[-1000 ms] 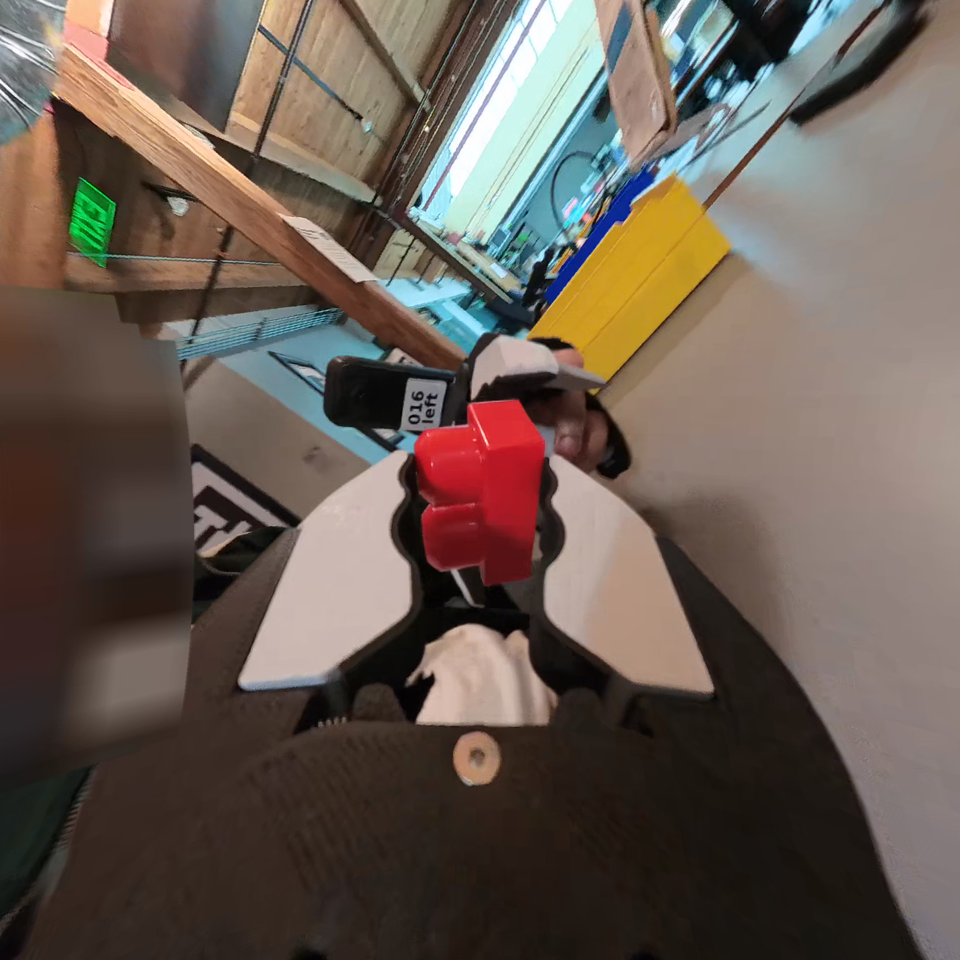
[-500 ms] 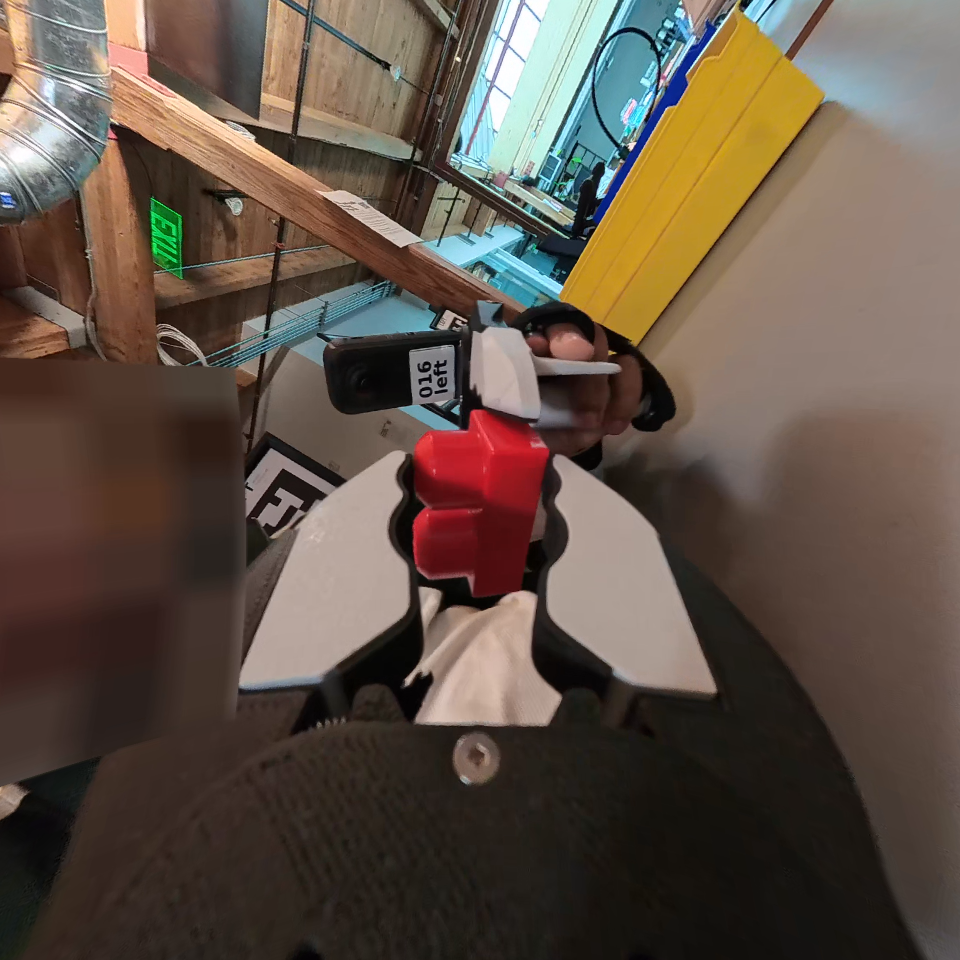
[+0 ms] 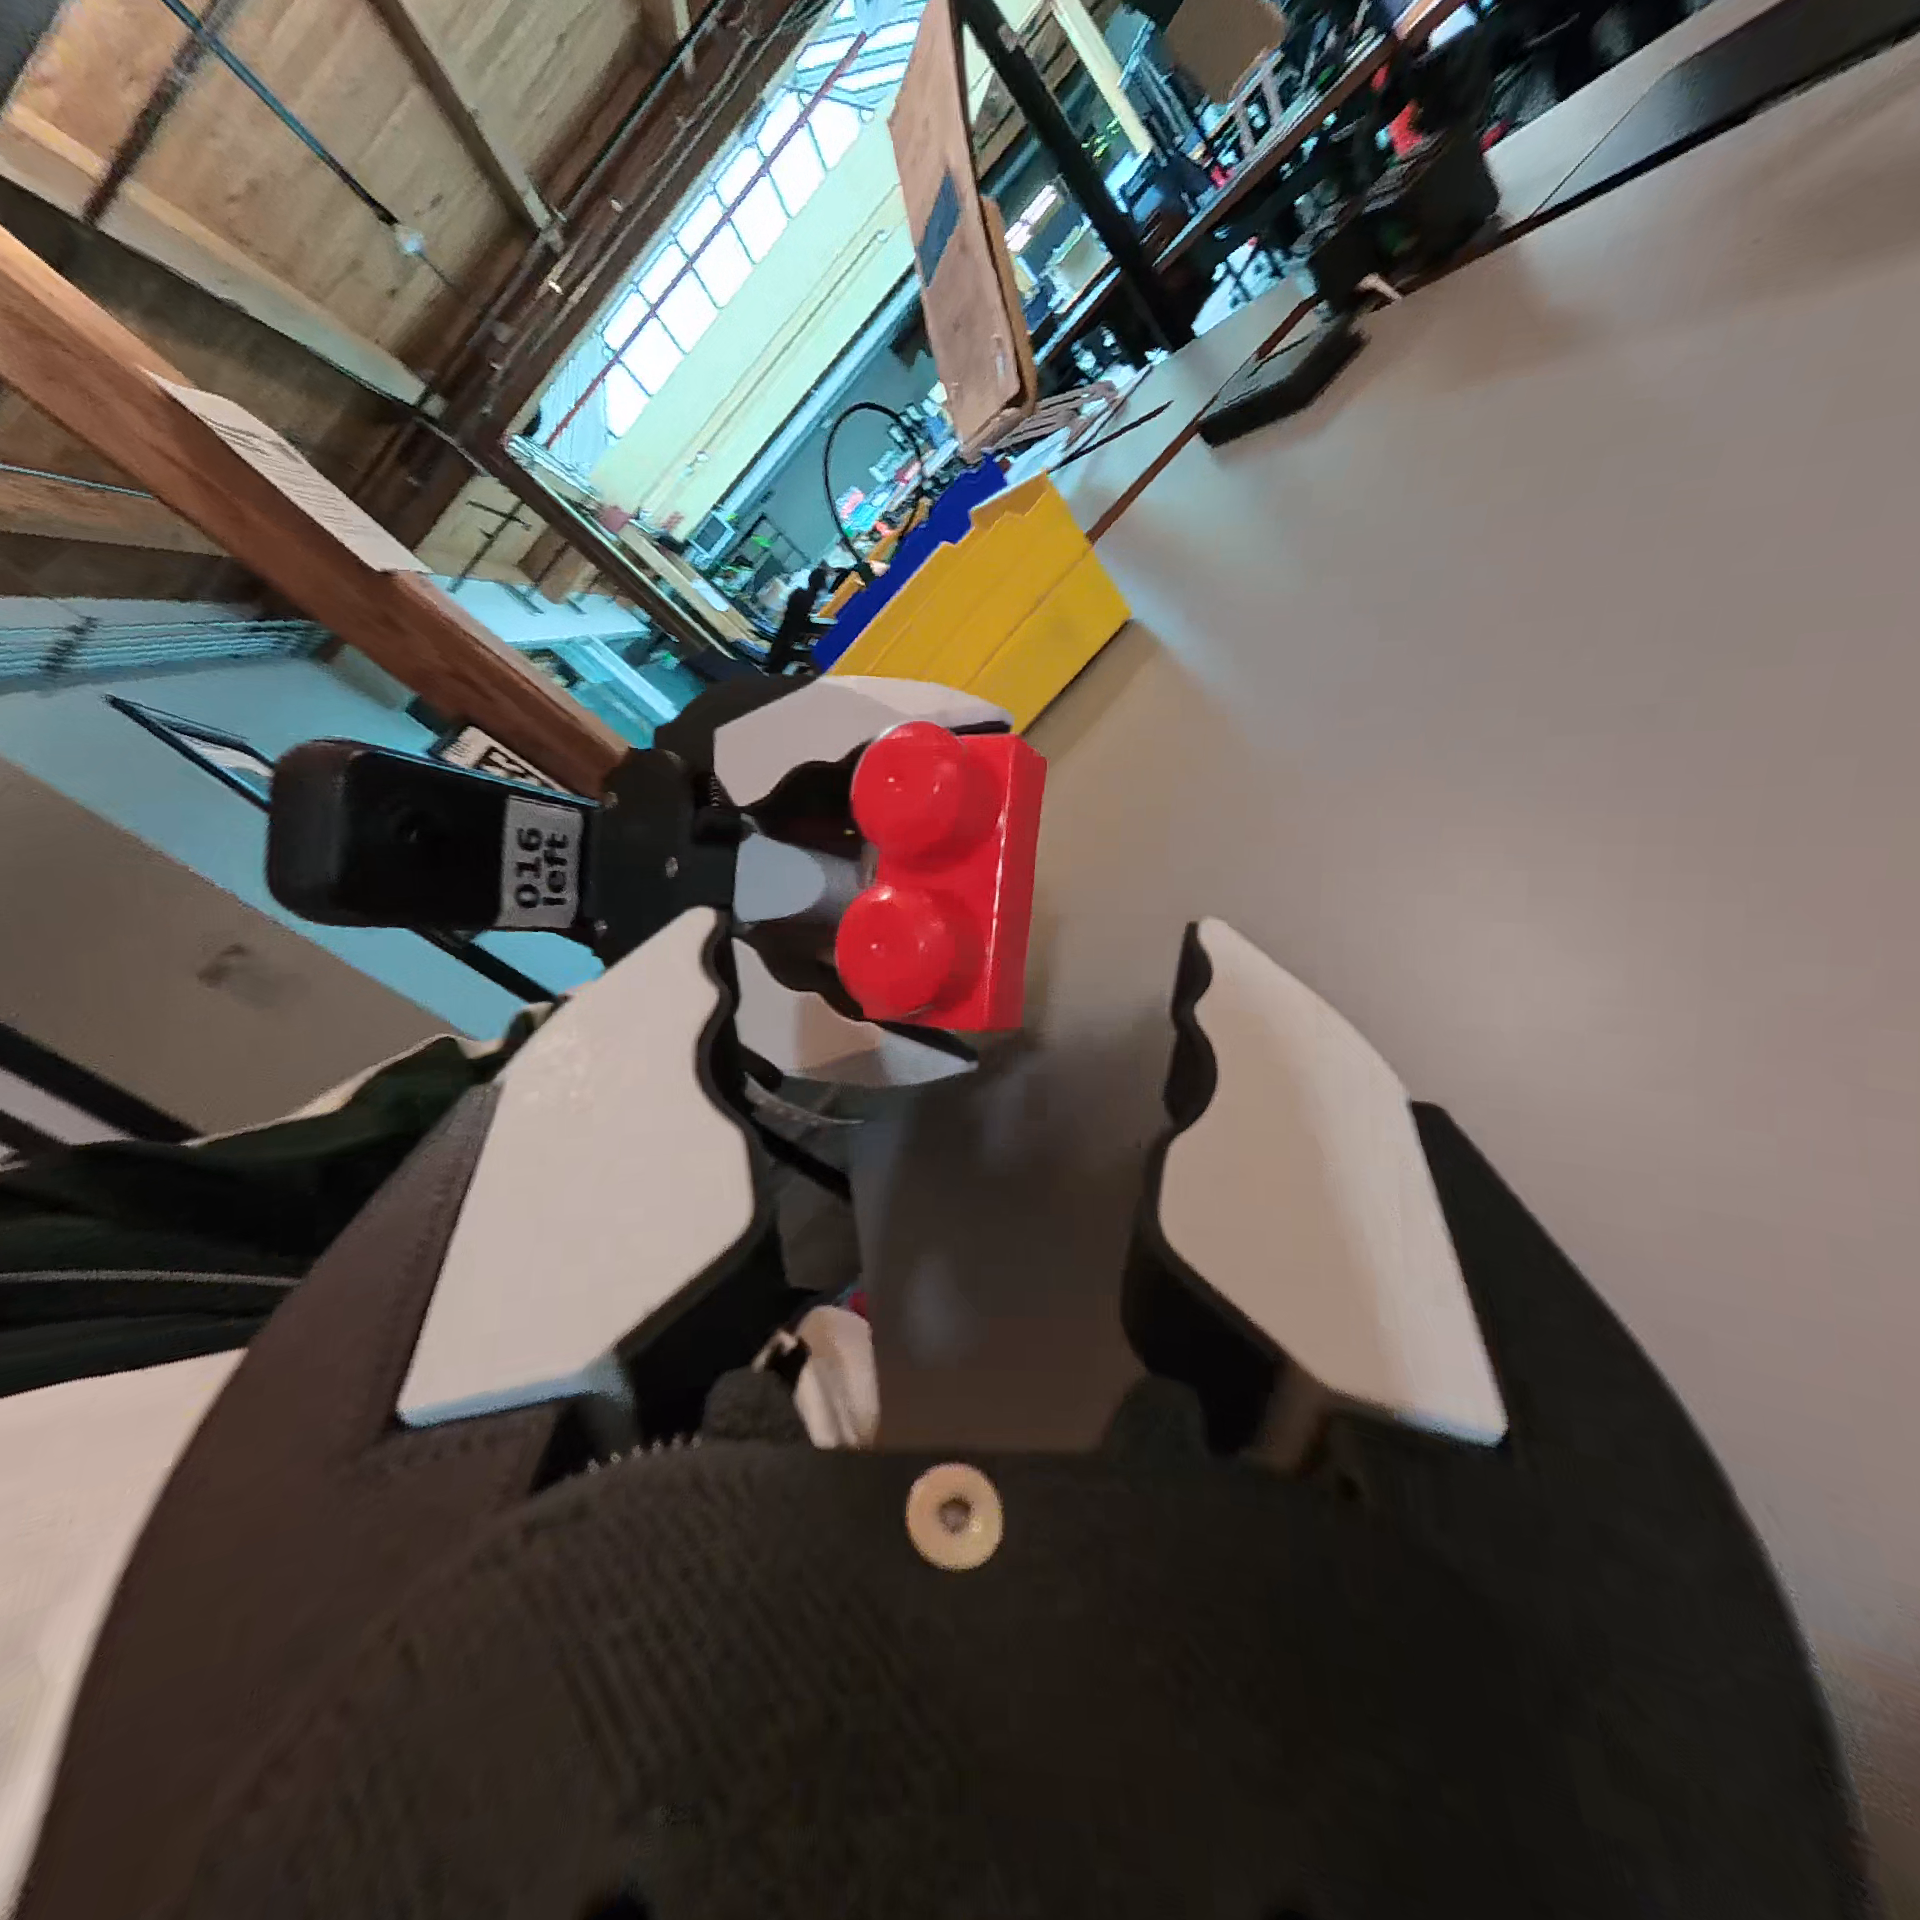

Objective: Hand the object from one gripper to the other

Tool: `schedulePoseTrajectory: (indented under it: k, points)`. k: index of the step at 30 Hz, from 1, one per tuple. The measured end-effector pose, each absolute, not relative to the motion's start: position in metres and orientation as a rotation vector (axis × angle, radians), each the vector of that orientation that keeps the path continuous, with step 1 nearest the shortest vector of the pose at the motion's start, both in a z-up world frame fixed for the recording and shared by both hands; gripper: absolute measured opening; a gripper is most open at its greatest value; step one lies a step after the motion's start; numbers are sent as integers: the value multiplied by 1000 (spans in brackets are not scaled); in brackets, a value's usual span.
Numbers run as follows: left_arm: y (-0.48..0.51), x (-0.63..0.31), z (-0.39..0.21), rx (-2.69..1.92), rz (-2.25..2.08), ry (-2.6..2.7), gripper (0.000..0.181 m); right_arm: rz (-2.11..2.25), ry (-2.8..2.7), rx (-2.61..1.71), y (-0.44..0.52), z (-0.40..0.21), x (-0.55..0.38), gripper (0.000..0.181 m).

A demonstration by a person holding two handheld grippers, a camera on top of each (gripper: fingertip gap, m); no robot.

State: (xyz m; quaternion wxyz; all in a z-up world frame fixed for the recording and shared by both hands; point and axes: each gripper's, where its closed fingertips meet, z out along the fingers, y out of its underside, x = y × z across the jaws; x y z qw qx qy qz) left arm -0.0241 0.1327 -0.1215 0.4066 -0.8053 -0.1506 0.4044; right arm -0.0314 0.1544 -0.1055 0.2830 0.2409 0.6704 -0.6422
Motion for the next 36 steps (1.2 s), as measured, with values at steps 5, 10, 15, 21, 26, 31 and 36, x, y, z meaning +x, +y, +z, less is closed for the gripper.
schedulePoseTrajectory:
  k: [5, 10, 15, 21, 26, 31, 36]
  points:
    - [125, -31, -132, -2111, 1066, -438, 73, -1825, 2024, 579, 158, -104, -38, 75]
    - [119, -34, -141, -2179, 1102, -467, 73, -1934, 2312, 433, 161, -102, -39, 71]
    - [118, -35, -139, -2115, 1002, -564, 73, -1979, 2481, 315, 157, -104, -33, 69]
    - [116, -37, -133, -2007, 890, -662, 73, -1978, 2344, 362, 148, -101, -21, 53]
    - [127, -32, -128, -1911, 786, -696, 73, -2094, 2245, 442, 147, -92, -28, 54]
    - [137, -28, -119, -1819, 718, -711, 73, -2174, 2204, 443, 148, -85, -27, 38]
    - [142, -25, -111, -1761, 705, -714, 73, -2185, 2144, 422, 145, -82, -21, 40]
